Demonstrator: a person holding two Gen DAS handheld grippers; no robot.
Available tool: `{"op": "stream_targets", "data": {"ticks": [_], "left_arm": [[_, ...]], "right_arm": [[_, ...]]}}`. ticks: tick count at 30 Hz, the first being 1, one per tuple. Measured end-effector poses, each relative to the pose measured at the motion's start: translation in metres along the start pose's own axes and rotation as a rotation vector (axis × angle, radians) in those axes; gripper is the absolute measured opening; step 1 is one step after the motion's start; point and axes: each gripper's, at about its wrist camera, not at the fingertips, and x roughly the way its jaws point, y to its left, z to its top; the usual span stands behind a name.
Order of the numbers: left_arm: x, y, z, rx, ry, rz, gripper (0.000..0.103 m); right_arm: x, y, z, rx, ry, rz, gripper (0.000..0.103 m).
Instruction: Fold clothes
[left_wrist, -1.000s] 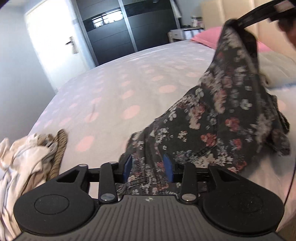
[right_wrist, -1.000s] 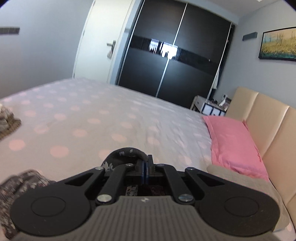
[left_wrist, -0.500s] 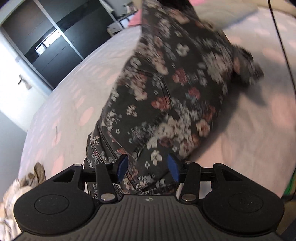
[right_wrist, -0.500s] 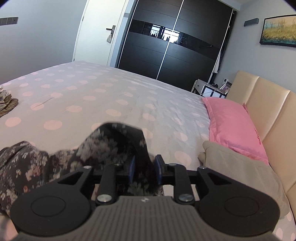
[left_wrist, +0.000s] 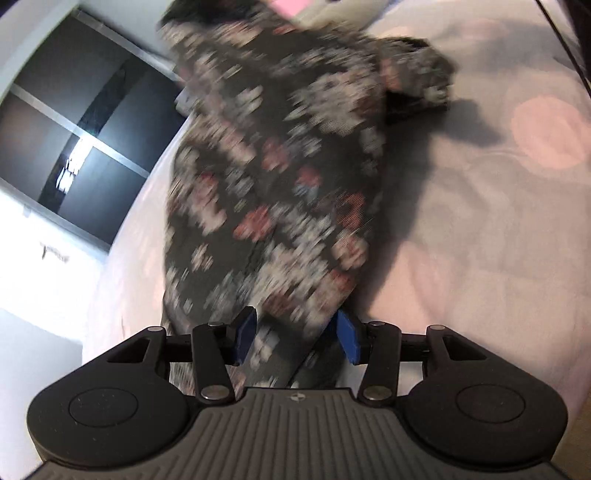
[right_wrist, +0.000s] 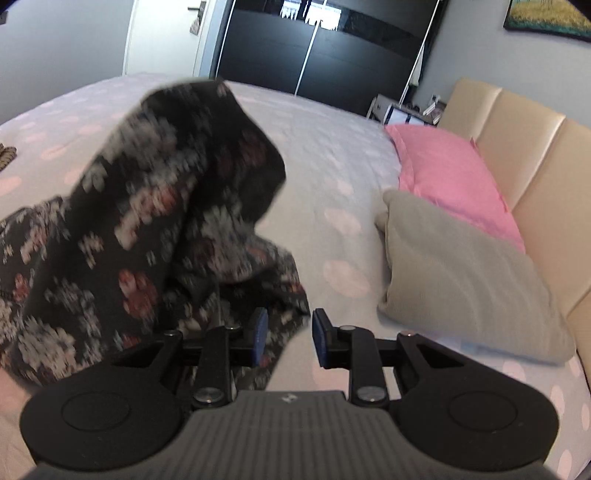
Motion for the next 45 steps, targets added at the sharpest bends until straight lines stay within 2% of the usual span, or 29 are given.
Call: {"op": "stream_targets", "data": {"ticks": [2,3,6,8,11,12,13,18,19,23,24,25,32,36,40,43,45], "left_arm": [[0.004,0.000,0.005,-0.012,0.000,0.008,0.042],[0.005,0.002,0.008,-0.035,-0.001,0.000,0.033],[-0.001,0.029,0.011,-0.176,-0.019,-0.018,0.016],[-0.008,0.053,0.010,-0.262,-0.031,0.041,0.007],[-0.015,0.093,0.010,-0.399,-0.037,0.116,0.005],[-0.016,0.107,0.010,-0.513,0.063,0.220,0.004],[-0.017,0.120,0.009,-0.549,0.073,0.248,0.004],[-0.027,0.168,0.010,-0.584,0.062,0.355,0.002],[-0.029,0.177,0.010,-0.600,0.058,0.364,0.002],[-0.039,0.209,0.010,-0.635,0.048,0.414,0.002],[-0.041,0.215,0.010,-0.641,0.046,0.424,0.002],[-0.043,0.221,0.010,-0.648,0.045,0.433,0.002],[-0.063,0.249,0.006,-0.685,0.041,0.505,0.002],[-0.076,0.264,0.008,-0.700,0.036,0.552,0.002],[-0.076,0.270,0.000,-0.719,0.063,0.562,0.001],[-0.068,0.268,-0.009,-0.718,0.102,0.557,0.001],[-0.060,0.264,-0.017,-0.714,0.137,0.539,0.001]], "right_arm": [[0.006,-0.001,-0.008,0.018,0.038,0.031,0.030],[0.006,-0.001,-0.012,0.027,0.050,0.064,0.030],[0.005,0.003,-0.020,0.050,0.067,0.159,0.034],[-0.004,0.008,-0.022,0.052,0.045,0.205,0.036],[-0.016,0.022,-0.025,0.027,0.017,0.270,0.040],[-0.020,0.029,-0.026,0.004,0.011,0.289,0.041],[-0.023,0.037,-0.027,-0.019,0.005,0.308,0.044],[-0.041,0.082,-0.035,-0.172,-0.012,0.386,0.058],[-0.041,0.094,-0.040,-0.233,-0.003,0.370,0.059],[-0.025,0.124,-0.062,-0.441,0.041,0.167,0.053],[-0.027,0.113,-0.058,-0.398,0.037,0.138,0.036],[-0.029,0.102,-0.053,-0.356,0.034,0.110,0.013],[-0.045,0.026,-0.021,-0.056,0.004,-0.091,0.011],[-0.076,-0.045,-0.002,0.090,-0.056,-0.301,0.010],[-0.100,-0.112,0.002,0.222,-0.034,-0.445,0.010],[-0.101,-0.137,-0.009,0.257,0.047,-0.457,0.011],[-0.096,-0.143,-0.021,0.272,0.108,-0.409,0.011]]}}
